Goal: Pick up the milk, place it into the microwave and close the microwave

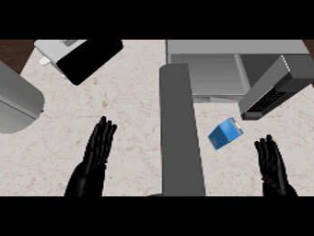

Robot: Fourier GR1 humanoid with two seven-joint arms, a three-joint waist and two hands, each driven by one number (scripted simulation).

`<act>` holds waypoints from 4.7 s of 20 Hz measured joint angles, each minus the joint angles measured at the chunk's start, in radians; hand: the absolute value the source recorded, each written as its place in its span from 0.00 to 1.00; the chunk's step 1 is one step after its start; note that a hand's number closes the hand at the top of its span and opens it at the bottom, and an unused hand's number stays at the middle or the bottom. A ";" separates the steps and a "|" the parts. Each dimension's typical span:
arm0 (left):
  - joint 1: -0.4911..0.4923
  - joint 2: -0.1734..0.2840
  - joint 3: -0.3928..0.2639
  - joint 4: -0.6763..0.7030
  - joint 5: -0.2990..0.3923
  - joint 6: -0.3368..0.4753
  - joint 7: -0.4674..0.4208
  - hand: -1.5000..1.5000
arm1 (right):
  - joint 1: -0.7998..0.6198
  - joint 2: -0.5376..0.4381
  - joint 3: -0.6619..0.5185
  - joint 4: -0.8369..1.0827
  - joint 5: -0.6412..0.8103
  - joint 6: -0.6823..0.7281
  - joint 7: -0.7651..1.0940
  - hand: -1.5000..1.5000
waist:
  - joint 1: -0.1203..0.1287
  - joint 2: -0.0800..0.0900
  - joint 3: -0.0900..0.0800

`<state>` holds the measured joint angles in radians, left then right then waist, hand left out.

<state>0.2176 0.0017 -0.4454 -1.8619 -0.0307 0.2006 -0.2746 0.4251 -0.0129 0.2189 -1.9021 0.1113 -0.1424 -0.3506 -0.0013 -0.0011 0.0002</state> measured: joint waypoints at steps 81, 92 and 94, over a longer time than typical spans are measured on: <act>0.165 0.192 0.411 0.059 0.328 -0.439 -0.126 0.00 | -0.889 -0.016 -0.255 1.187 -0.081 -0.343 -0.409 1.00 | 0.009 0.001 0.000; 0.121 0.187 0.428 0.091 0.328 -0.463 -0.109 0.00 | -1.171 -0.124 -0.292 1.491 0.025 -0.462 -0.283 1.00 | 0.034 0.012 0.001; 0.118 0.186 0.428 0.102 0.325 -0.470 -0.117 0.00 | -1.222 -0.146 -0.306 1.553 0.033 -0.476 -0.273 1.00 | 0.040 0.014 0.001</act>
<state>0.3354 0.1872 -0.0175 -1.7595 0.2947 -0.2695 -0.3917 -0.7972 -0.1590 -0.0867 -0.3495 0.1445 -0.6179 -0.6240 0.0386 0.0130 0.0013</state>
